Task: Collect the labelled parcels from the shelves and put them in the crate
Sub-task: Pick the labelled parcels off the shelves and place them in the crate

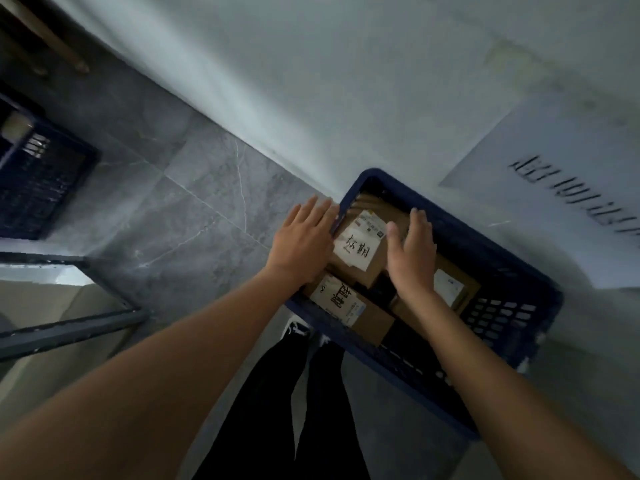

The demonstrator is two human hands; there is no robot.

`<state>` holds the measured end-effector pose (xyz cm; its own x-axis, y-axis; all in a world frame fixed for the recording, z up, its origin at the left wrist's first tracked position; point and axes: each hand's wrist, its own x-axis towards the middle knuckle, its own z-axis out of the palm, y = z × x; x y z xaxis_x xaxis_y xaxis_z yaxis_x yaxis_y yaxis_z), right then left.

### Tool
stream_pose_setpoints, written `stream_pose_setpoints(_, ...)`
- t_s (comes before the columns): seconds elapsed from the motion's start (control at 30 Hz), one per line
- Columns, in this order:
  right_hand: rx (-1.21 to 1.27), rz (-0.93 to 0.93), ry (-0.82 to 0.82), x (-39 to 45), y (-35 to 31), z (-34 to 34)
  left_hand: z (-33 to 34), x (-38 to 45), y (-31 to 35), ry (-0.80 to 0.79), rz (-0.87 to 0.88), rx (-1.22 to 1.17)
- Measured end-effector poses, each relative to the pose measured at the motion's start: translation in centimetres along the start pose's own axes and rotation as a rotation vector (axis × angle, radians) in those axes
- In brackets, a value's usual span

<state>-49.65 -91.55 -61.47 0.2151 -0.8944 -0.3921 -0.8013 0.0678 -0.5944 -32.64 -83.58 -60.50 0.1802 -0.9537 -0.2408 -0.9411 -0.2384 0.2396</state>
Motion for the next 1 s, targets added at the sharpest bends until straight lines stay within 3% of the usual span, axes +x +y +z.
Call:
stream_pose_setpoints(0.13, -0.242, -0.261, 0.004, -3.2, -8.0, -4.4, -8.1, -5.0, -1.9, 0.033, -0.212, -0.017)
stream_pose_setpoints(0.27, -0.391, -0.528, -0.026, -6.8, -17.2, -6.9, -15.6, -11.0, -3.7, 0.094, -0.309, 0.048)
stream_pose_setpoints(0.5, -0.464, -0.941, 0.002, -13.6, -33.5, -7.3, -27.4, -19.7, -7.7, 0.392, -0.55, 0.058)
stream_pose_setpoints(0.67, -0.458, -1.16, -0.002, -21.5, -41.1, -3.9, -30.8, -28.6, -11.2, 0.519, -0.733, 0.091)
stream_pose_setpoints(1.0, -0.547, -1.543, -0.11, -42.6, -47.9, 6.5, -31.3, -52.8, -16.7, 0.617, -1.029, 0.206)
